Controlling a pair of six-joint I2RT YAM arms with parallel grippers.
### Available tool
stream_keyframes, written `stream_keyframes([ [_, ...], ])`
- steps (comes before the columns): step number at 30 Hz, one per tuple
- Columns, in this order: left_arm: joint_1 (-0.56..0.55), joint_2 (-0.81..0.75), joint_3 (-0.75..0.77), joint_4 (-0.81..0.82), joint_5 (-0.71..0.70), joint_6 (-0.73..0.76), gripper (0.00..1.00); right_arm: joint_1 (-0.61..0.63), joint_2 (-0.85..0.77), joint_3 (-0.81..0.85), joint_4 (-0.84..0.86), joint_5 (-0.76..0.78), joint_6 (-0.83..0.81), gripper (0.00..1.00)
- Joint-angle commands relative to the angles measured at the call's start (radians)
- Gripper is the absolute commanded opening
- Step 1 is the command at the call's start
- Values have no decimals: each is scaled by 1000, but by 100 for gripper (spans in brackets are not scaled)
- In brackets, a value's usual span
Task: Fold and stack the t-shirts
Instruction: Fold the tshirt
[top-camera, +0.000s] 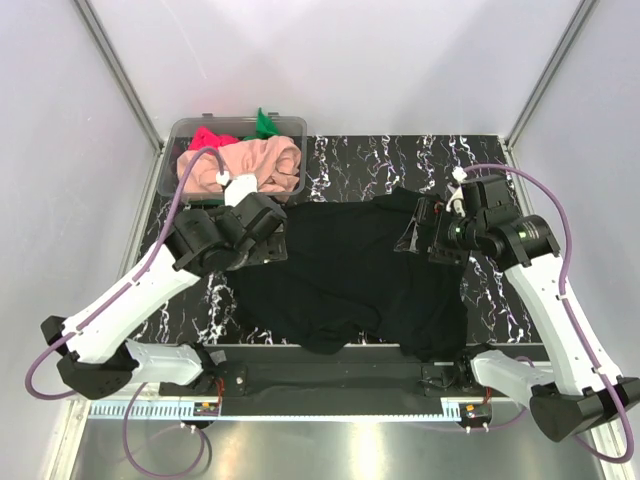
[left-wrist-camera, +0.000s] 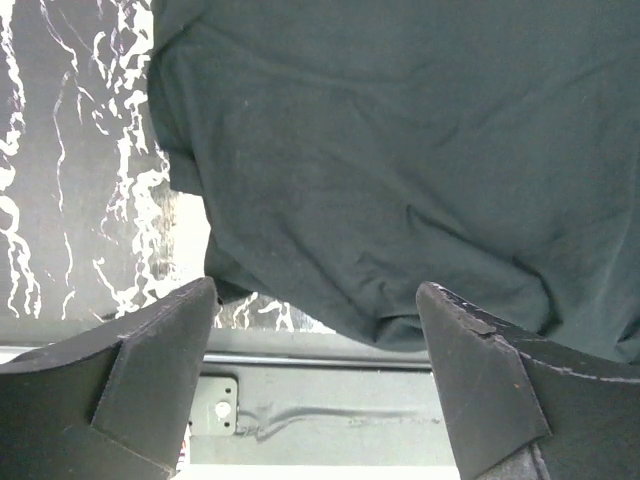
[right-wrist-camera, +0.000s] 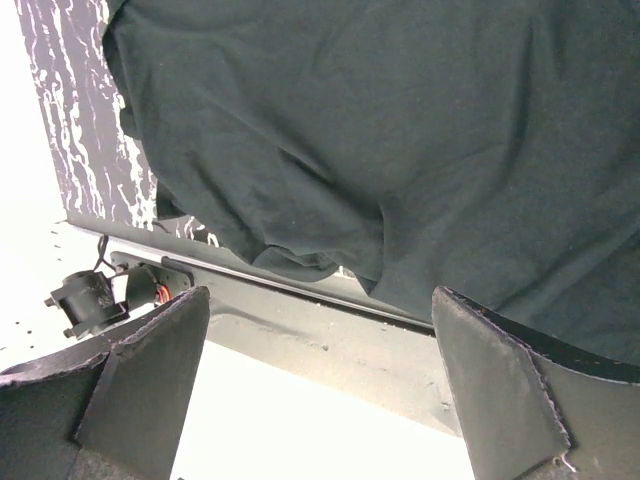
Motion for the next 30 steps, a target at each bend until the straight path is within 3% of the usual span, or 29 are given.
stream_keyframes([
  [1,-5,-22,59,-114,-75,9,89,6,15,32,-4,-18,-24,100],
  [10,-5,3,62,-101,-78,29,94,9,46,29,4,-12,-29,100],
  [13,-5,-23,7,-74,-81,33,99,8,41,17,4,-7,-38,100],
  [17,16,-47,-85,-69,-122,55,99,8,85,79,-39,109,-101,100],
  [20,108,-47,-117,-4,-78,142,99,8,184,216,-95,186,-150,100],
  [25,392,-21,-201,255,103,354,99,2,370,345,-60,230,-170,100],
  [30,532,202,-142,371,210,464,99,-69,581,515,-35,235,-173,100],
])
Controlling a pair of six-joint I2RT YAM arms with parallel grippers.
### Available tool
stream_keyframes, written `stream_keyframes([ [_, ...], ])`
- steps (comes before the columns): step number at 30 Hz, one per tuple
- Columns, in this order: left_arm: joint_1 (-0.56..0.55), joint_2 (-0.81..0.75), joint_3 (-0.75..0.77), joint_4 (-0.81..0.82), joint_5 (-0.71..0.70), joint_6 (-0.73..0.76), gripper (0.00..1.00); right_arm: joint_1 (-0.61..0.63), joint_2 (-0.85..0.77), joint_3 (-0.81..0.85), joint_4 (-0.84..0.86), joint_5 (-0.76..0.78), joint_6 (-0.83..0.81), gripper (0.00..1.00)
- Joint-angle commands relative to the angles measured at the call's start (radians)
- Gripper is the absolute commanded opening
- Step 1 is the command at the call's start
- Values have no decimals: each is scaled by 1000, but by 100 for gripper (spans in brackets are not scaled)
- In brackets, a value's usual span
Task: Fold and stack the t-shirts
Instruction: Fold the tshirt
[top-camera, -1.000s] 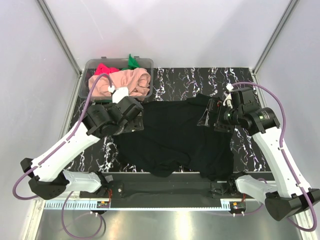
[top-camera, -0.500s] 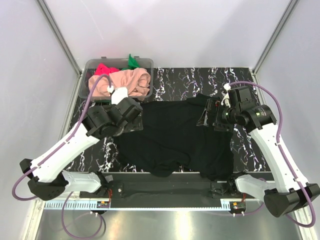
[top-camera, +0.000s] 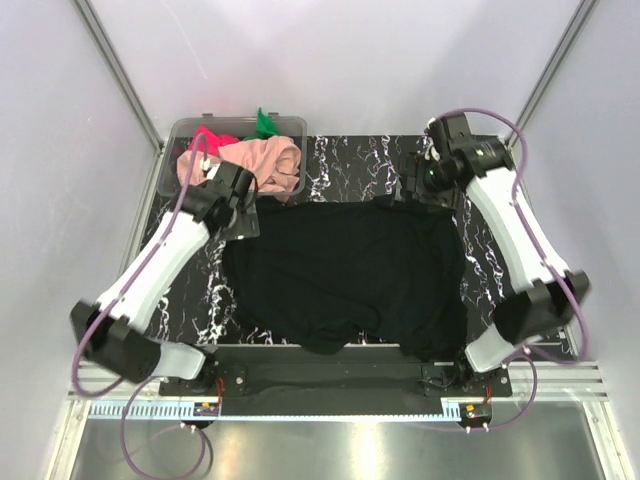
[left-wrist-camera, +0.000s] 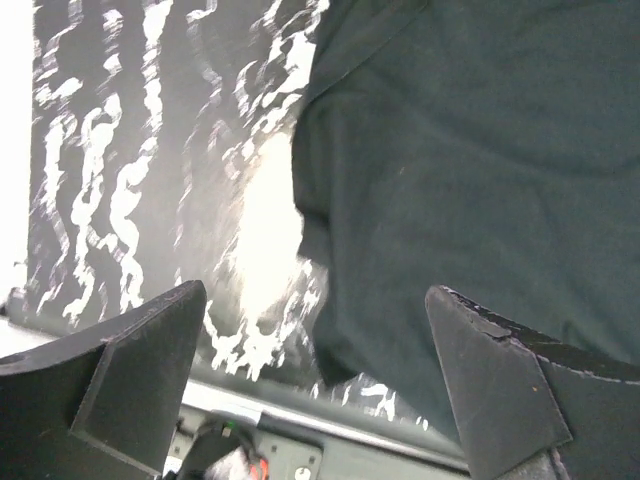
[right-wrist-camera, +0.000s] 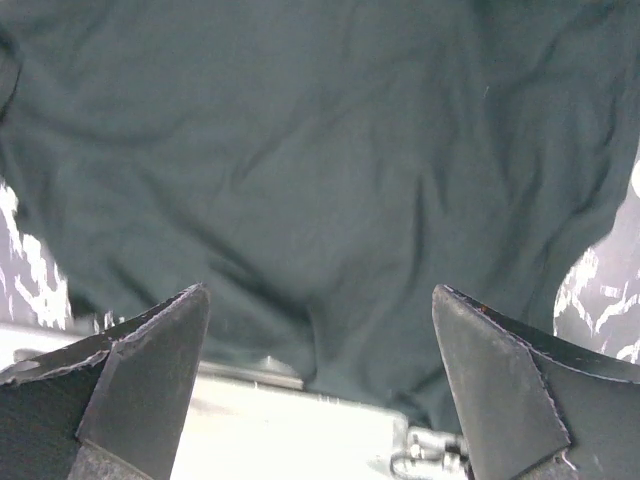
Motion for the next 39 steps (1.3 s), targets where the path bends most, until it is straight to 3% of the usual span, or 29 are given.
stream_keyframes([
  [1,76,145,55,190,145,126,99,-82,149,110,27,-22,-8,100],
  [3,85,211,106,215,145,150,99,-145,185,153,48,-73,9,100],
  [5,115,236,117,268,163,158,99,-147,223,167,93,-4,-19,100],
  [6,146,260,109,288,271,141,99,-162,246,173,96,1,-25,100],
  [8,220,297,92,333,364,115,99,-206,336,194,98,-138,13,100],
  [10,226,333,92,350,362,126,99,-251,408,230,108,-232,26,100],
  [13,247,360,92,379,383,140,99,-262,468,312,96,-134,-3,100],
  [25,307,563,146,467,504,186,99,-283,698,512,56,-218,-20,100],
  [39,350,672,230,552,556,187,97,-285,821,623,71,-307,-80,100],
])
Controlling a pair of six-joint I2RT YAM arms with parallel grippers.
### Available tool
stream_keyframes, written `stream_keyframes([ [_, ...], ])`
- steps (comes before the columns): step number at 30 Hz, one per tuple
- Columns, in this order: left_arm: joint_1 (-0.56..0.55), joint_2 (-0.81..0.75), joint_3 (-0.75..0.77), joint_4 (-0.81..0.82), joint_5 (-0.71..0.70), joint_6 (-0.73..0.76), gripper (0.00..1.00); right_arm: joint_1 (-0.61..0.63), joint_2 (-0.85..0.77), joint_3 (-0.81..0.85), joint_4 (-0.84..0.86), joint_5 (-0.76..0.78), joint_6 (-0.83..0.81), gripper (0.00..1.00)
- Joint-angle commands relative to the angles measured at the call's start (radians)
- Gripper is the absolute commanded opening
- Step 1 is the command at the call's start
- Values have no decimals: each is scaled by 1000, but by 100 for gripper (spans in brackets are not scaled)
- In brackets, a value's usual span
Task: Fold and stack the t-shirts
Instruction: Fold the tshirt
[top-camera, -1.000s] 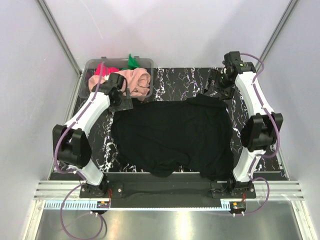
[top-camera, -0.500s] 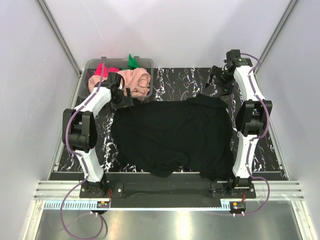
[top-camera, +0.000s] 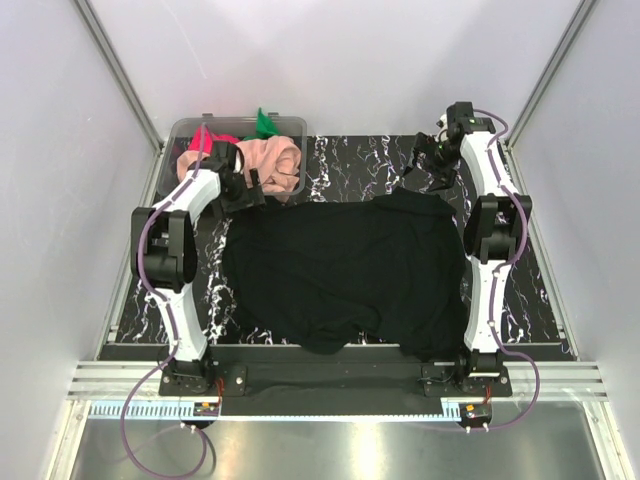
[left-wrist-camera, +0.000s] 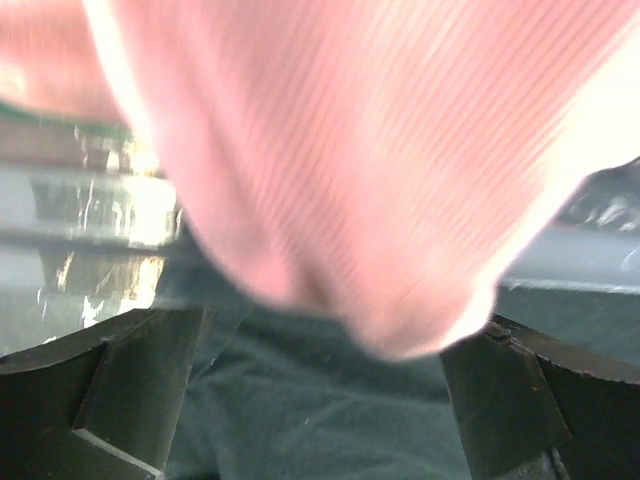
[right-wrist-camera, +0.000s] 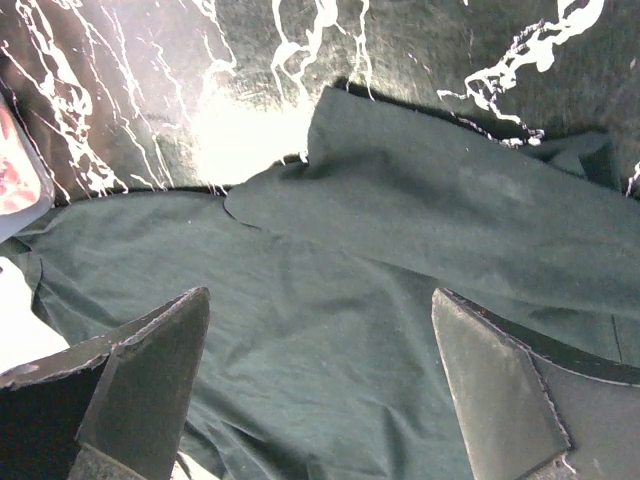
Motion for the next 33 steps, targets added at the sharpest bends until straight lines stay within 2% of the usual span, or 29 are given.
stream_keyframes([
  [1,19,22,44,79,46,6,97,-4,30,64,7,-40,-36,100],
  [7,30,80,73,90,40,5,96,-8,50,91,7,-72,-33,100],
  [24,50,230,342,37,37,28,95,-8,36,77,12,-99,-27,99],
  [27,50,234,307,38,56,25,94,-8,41,75,3,-95,-24,100],
  [33,38,108,81,96,52,25,94,-7,9,27,9,-105,-25,100],
])
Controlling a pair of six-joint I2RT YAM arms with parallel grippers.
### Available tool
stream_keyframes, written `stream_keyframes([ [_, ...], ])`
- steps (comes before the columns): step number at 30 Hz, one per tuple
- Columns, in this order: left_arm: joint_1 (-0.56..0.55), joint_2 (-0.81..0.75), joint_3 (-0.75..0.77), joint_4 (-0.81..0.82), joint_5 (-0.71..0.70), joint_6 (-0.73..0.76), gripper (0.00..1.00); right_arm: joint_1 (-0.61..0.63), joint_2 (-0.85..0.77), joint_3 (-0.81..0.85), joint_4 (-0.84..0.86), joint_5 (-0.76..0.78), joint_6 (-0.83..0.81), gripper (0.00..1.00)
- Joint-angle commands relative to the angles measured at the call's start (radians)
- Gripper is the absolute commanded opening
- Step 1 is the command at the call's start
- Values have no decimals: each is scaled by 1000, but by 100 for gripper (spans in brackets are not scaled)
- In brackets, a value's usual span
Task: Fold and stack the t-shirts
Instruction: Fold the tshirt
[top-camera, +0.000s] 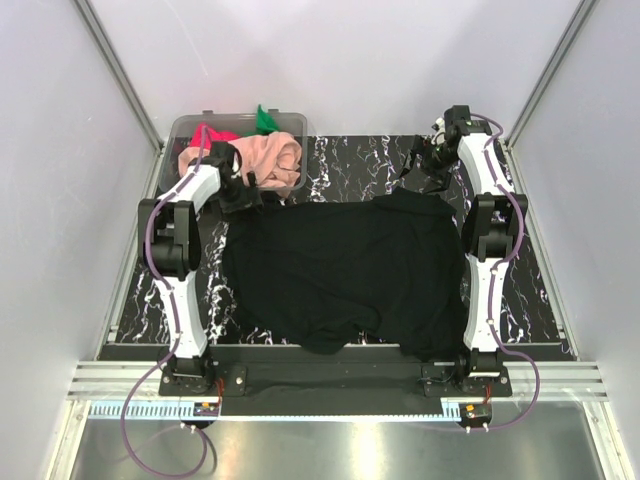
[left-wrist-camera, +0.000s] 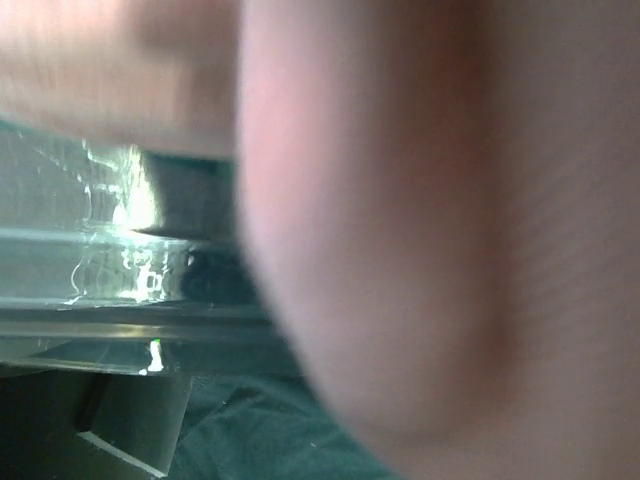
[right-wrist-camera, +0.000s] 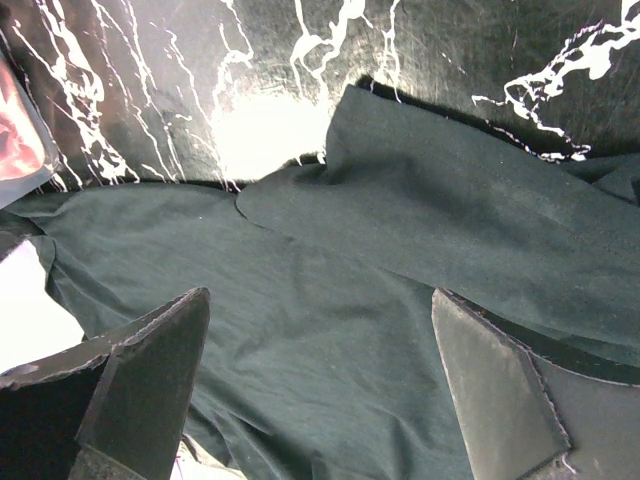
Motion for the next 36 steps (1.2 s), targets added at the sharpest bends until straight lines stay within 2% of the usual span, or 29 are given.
stream_keyframes([
  [1,-2,-56,-98,196,14,23,94,-4,-48,-10,9,-34,-9,100],
  [7,-20,-97,-136,196,-1,26,93,-4,-54,-30,12,-42,-7,100],
  [12,-26,-94,-58,174,-21,42,92,-5,-86,-56,20,-43,-9,100],
  [17,-31,-62,-13,162,-36,54,83,-4,-108,-75,25,-48,-12,100],
  [18,-32,-58,-13,162,-36,54,77,-5,-115,-83,26,-48,-12,100],
  [23,-34,-48,-18,160,-44,55,75,-5,-120,-83,26,-54,-12,100],
  [26,-34,-47,-27,159,-47,58,66,-4,-126,-83,25,-54,-12,100],
  [27,-34,-44,-29,159,-47,58,60,-4,-126,-81,26,-54,-10,100],
  [29,-34,-42,-32,157,-44,58,59,-4,-128,-83,26,-57,-12,100],
  [33,-34,-41,-32,157,-46,57,44,-5,-135,-84,25,-59,-13,100],
  [35,-34,-38,-30,157,-44,57,28,-4,-142,-86,25,-59,-13,100],
  [36,-34,-35,-26,154,-47,54,12,-4,-142,-84,25,-57,-13,100],
])
